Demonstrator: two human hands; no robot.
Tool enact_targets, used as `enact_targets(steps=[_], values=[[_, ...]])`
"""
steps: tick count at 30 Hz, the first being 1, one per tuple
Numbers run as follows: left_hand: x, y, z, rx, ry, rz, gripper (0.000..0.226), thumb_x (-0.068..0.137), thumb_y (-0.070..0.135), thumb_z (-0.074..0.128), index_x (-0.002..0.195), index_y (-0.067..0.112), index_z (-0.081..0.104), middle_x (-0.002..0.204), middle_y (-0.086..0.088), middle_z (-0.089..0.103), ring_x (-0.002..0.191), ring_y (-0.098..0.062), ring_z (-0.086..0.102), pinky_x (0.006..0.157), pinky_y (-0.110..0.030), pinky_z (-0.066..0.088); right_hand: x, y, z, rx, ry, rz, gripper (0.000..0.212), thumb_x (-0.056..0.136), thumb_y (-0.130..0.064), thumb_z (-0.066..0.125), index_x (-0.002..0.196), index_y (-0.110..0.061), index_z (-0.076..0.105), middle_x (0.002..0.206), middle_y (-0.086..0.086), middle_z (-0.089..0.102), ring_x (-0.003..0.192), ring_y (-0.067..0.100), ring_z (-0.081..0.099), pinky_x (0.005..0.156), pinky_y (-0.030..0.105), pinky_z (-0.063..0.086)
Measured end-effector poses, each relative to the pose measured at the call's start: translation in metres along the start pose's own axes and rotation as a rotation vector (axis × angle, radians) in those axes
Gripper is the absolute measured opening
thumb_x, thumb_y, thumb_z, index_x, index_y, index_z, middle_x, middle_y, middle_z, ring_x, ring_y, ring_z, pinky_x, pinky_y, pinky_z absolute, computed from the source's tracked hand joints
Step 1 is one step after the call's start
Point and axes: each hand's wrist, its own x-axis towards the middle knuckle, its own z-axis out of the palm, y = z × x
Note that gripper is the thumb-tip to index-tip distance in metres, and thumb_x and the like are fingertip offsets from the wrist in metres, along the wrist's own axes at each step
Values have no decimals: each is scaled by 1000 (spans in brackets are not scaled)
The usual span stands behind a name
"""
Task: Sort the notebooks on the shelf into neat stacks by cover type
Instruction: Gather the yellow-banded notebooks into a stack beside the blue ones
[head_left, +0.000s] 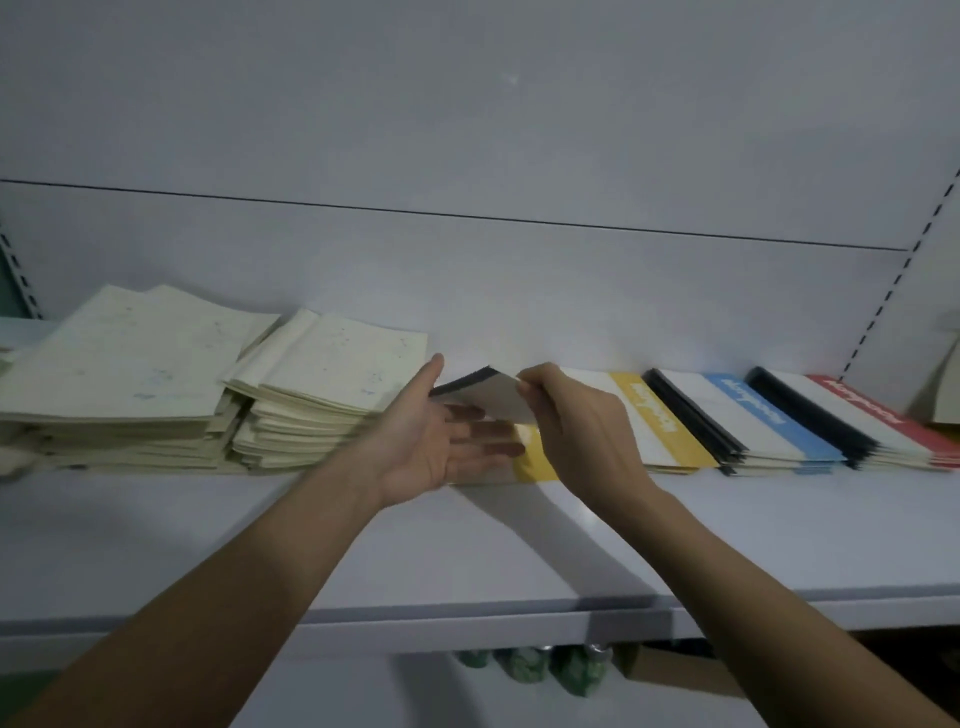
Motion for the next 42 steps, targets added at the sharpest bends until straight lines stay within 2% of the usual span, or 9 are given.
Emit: enact_targets(steps=[2, 5, 8, 14, 18, 21, 28, 35, 42], values=[[5, 4, 7, -74, -9, 57, 49, 97, 37, 50, 120, -6, 52, 110, -25, 67, 97, -38, 68, 83, -45, 57, 0, -1, -7, 23, -22, -109, 19, 97, -29, 45, 94, -17, 59, 77, -7, 65, 60, 14, 54, 47, 37, 47], [8, 18, 26, -38, 131, 161, 12, 92, 3, 46, 98, -1, 55, 85, -16, 65, 68, -25, 67, 61, -32, 59, 5, 0, -22, 227, -123, -137, 16, 96, -32, 56, 101, -19, 63, 102, -11, 65, 91, 5, 60, 72, 32, 52], [7, 45, 34, 166, 241, 273, 21, 93, 1, 43, 107, 4, 59, 91, -11, 69, 72, -19, 67, 56, -27, 56, 9, 4, -40, 385, -249, -139, 16, 91, -30, 65, 101, -18, 65, 113, -9, 61, 112, 10, 56, 92, 26, 44], [-9, 97, 12, 377, 422, 449, 31, 93, 4, 43, 121, 16, 50, 104, -5, 62, 89, -19, 60, 49, -25, 54, 5, 14, -11, 314, -847, 91, 41, 86, -51, 64, 122, -32, 57, 122, -22, 55, 113, -4, 49, 92, 20, 41], [-11, 95, 4, 392, 472, 427, 31, 92, 6, 45, 122, 14, 51, 109, -7, 62, 91, -20, 61, 57, -31, 55, 3, 24, 35, 102, -918, 102, 81, 81, -63, 62, 147, -27, 33, 155, -11, 28, 142, 10, 23, 115, 32, 25], [-8, 88, 5, 411, 472, 407, 30, 93, 6, 45, 121, 13, 51, 106, -6, 62, 90, -19, 60, 63, -33, 53, 3, 30, 51, 48, -987, 66, 62, 89, -57, 55, 139, -21, 43, 147, -4, 41, 135, 19, 38, 108, 41, 35], [-12, 96, 8, 403, 487, 433, 31, 93, 2, 45, 122, 8, 51, 109, -9, 62, 91, -21, 60, 50, -25, 57, 6, 51, 45, 29, -566, -16, 11, 99, -18, 41, 96, -18, 51, 83, 8, 60, 78, 34, 54, 68, 41, 40], [-26, 103, 20, 613, 469, 280, 29, 91, 4, 45, 117, 7, 58, 103, -10, 65, 82, -20, 62, 44, -22, 51, 88, 77, 0, 243, 45, 405, 31, 100, -14, 35, 71, -11, 45, 67, 2, 52, 65, 26, 46, 54, 31, 32], [16, 68, 51, 308, 372, 233, 30, 92, 42, 59, 101, 14, 63, 82, -6, 68, 68, -17, 65, 49, -26, 53, 67, 49, -26, -28, -24, -170, 3, 88, -14, 53, 87, -17, 53, 57, 7, 56, 49, 37, 50, 45, 29, 28]])
